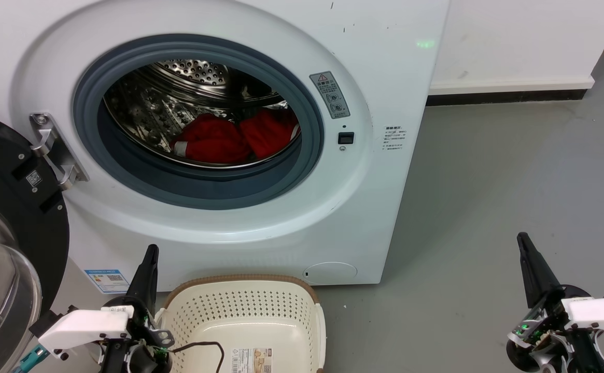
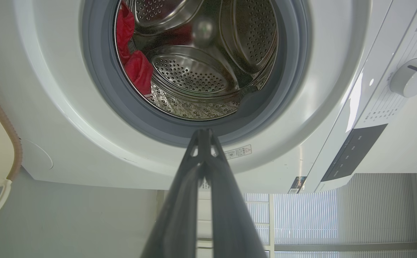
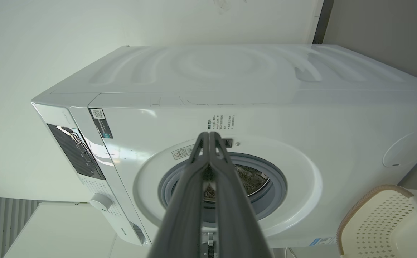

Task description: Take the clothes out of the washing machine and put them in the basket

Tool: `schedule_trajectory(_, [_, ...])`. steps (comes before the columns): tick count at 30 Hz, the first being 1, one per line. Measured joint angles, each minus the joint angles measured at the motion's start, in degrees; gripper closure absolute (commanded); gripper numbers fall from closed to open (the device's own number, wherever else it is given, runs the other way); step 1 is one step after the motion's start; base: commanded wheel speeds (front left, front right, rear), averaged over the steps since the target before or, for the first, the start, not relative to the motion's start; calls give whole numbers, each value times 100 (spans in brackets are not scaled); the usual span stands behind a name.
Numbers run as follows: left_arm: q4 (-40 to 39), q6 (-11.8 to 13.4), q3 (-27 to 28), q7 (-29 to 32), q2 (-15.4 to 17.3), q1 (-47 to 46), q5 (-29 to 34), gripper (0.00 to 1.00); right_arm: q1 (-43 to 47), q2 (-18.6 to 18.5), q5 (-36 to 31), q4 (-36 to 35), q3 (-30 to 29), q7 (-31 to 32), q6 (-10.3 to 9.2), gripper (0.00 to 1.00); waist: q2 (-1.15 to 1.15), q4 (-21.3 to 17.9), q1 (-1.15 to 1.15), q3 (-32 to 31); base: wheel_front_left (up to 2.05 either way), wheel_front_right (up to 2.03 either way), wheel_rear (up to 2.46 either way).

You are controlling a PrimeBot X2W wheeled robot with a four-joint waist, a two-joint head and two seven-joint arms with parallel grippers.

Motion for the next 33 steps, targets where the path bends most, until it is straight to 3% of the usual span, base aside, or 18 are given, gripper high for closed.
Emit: schedule_trajectory(33, [0,0,0,0,0,0,0,100,0,0,0,0,-1,0,0,100,0,0,0,0,0,0,0])
